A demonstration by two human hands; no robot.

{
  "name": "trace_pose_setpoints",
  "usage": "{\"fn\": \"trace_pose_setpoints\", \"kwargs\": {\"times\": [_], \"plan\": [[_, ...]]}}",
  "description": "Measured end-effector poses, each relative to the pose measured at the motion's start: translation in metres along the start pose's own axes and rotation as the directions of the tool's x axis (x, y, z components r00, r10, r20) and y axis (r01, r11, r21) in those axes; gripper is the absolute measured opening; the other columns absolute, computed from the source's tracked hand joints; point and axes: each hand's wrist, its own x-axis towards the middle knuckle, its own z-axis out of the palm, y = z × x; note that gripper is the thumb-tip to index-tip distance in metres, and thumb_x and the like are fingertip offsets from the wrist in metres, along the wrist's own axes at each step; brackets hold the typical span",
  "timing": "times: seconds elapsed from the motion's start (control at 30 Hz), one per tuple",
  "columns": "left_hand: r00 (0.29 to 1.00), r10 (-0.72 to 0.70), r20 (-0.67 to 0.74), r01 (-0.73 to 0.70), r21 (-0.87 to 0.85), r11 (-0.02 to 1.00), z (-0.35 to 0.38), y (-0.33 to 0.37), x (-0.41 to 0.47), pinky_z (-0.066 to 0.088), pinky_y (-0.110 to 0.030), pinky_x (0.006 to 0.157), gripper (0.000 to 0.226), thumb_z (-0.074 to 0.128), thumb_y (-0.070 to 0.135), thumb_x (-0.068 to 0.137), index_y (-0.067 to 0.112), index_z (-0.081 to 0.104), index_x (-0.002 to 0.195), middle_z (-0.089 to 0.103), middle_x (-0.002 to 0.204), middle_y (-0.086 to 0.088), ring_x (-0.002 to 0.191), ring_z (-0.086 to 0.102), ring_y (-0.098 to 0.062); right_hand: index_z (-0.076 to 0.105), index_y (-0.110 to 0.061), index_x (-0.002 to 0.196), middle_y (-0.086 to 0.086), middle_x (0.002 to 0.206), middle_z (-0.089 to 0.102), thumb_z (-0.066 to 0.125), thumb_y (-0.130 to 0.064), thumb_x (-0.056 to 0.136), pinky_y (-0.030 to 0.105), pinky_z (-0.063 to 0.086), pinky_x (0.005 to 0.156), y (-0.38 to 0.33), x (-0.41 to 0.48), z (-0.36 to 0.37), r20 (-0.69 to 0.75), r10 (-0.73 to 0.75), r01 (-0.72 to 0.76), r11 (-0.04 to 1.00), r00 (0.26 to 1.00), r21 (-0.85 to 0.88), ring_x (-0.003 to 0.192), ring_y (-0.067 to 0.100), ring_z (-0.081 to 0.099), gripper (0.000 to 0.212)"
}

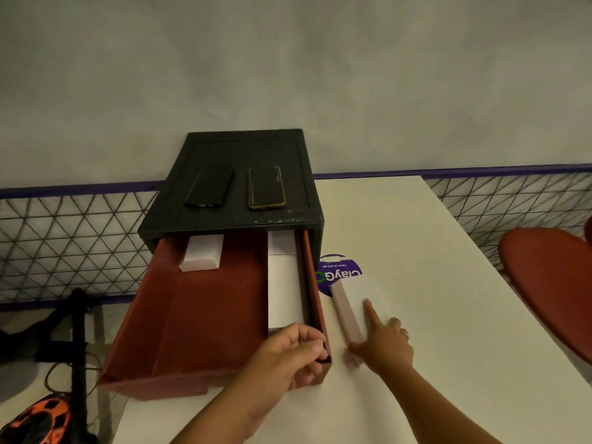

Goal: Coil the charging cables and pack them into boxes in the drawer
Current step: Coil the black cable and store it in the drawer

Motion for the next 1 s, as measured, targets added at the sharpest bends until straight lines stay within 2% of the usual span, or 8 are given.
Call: {"fn": "trace_pose_setpoints", "kwargs": {"times": [0.03,0.2,0.33,0.5,0.63,0.77,0.87,1.0], "plan": [[1.0,0.0,-0.015,0.0,-0.011,1.0,0.0,0.002,0.001,0.043,-0.015,0.061,0.002,0.06,0.018,0.088,0.016,0.059,0.088,0.065,0.068,0.009,0.061,0.055,-0.001,-0.008,-0.047,0.143,0.009,0.128,0.032,0.071,-0.055,0.066,0.038,0.048,0.089,0.004,-0.002,0.001,0.011,0.024,-0.024,1.0,1.0,-0.01,0.119,0.029,0.039,0.11],[0.999,0.029,-0.029,-0.029,0.001,1.0,0.001,0.007,0.006,0.043,-0.02,0.068,0.013,0.049,0.013,0.094,0.017,0.06,0.089,0.066,0.069,0.011,0.065,0.056,-0.003,-0.016,-0.041,0.143,0.01,0.122,0.036,0.074,-0.055,0.06,0.036,0.049,0.086,0.019,-0.01,-0.005,0.021,0.108,-0.109,0.994,0.994,0.031,0.114,0.03,0.044,0.123],[0.999,0.029,-0.046,-0.03,-0.013,0.999,0.004,0.013,0.011,0.044,-0.022,0.068,0.011,0.05,0.012,0.093,0.017,0.06,0.091,0.066,0.073,0.008,0.07,0.056,-0.006,-0.006,-0.039,0.146,0.01,0.114,0.045,0.069,-0.057,0.053,0.043,0.048,0.092,0.021,-0.018,-0.02,0.064,0.11,-0.126,0.909,0.992,0.397,0.103,0.03,0.052,0.121],[0.998,0.021,-0.067,-0.021,-0.008,1.0,0.009,0.026,0.023,0.048,-0.029,0.078,0.019,0.054,0.018,0.092,0.026,0.057,0.109,0.062,0.107,0.002,0.095,0.056,-0.01,-0.001,-0.04,0.146,0.003,0.113,0.045,0.071,-0.05,0.045,0.029,0.053,0.071,-0.012,-0.05,-0.062,-0.067,-0.1,0.121,0.785,0.993,0.608,0.096,0.02,0.052,0.124],[0.996,-0.032,0.085,0.041,-0.105,0.994,0.014,0.042,0.032,0.051,-0.047,0.088,0.066,0.074,0.038,0.07,0.035,0.044,0.129,0.057,0.126,-0.001,0.117,0.052,-0.024,-0.008,-0.049,0.141,-0.004,0.109,0.04,0.071,-0.057,0.051,0.037,0.053,0.087,-0.045,-0.079,-0.091,-0.151,-0.256,0.297,0.796,0.955,0.527,0.102,0.016,0.047,0.121],[0.995,0.012,0.1,0.012,-0.238,0.971,0.016,0.052,0.033,0.054,-0.048,0.079,0.058,0.071,0.028,0.063,0.029,0.057,0.119,0.07,0.109,-0.005,0.102,0.064,-0.027,-0.016,-0.046,0.141,-0.009,0.109,0.036,0.069,-0.059,0.063,0.031,0.047,0.092,-0.078,-0.114,-0.102,-0.252,-0.332,0.407,0.836,0.909,0.368,0.106,0.013,0.044,0.117],[0.997,0.057,0.046,-0.041,-0.293,0.955,0.006,0.053,0.028,0.056,-0.037,0.063,0.058,0.079,0.014,0.061,0.016,0.062,0.116,0.072,0.104,-0.011,0.093,0.069,-0.029,-0.023,-0.049,0.135,-0.015,0.115,0.028,0.075,-0.058,0.06,0.026,0.044,0.095,-0.088,-0.125,-0.103,-0.245,-0.397,0.463,0.813,0.884,0.353,0.11,0.008,0.039,0.124],[0.996,0.091,-0.002,-0.085,-0.36,0.929,-0.017,0.058,0.017,0.057,-0.039,0.062,0.06,0.073,0.013,0.054,0.013,0.062,0.113,0.072,0.101,-0.013,0.089,0.07,-0.03,-0.008,-0.057,0.124,-0.033,0.112,0.03,0.076,-0.051,0.063,0.005,0.043,0.075,-0.092,-0.131,-0.117,-0.209,-0.478,0.504,0.651,0.853,0.567,0.104,-0.008,0.04,0.104]]}}
